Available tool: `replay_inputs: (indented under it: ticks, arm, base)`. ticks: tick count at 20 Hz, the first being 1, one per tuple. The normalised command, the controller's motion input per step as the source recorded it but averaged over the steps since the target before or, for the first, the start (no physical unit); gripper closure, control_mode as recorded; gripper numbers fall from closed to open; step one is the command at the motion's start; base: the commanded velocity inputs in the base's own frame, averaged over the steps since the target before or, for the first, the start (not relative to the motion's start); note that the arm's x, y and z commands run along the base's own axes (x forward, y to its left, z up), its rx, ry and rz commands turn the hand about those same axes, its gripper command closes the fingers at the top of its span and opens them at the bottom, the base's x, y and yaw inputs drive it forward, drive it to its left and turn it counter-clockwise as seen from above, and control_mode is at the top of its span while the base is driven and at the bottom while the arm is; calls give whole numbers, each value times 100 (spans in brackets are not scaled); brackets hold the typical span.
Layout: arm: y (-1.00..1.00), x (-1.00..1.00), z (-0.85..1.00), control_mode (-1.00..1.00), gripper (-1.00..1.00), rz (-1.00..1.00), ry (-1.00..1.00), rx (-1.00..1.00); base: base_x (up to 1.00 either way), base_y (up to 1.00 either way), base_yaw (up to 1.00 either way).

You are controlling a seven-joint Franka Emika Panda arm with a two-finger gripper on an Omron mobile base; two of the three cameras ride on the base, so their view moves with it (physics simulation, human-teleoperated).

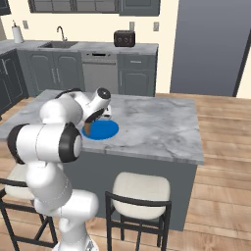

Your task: Start the toaster. Once the lever pops up, take the bread to the plate on the dining counter.

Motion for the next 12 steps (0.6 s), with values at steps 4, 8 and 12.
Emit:
replay_inputs:
  ticks: [4,8,12]
  arm:
    - [0,39,-4,-100,100,0,0,0]
    - [0,30,-4,-100,100,0,0,0]
    - [0,16,-13,-100,100,0,0,0]
  base:
    - [0,0,0]
    - [0,0,0]
    - [0,0,0]
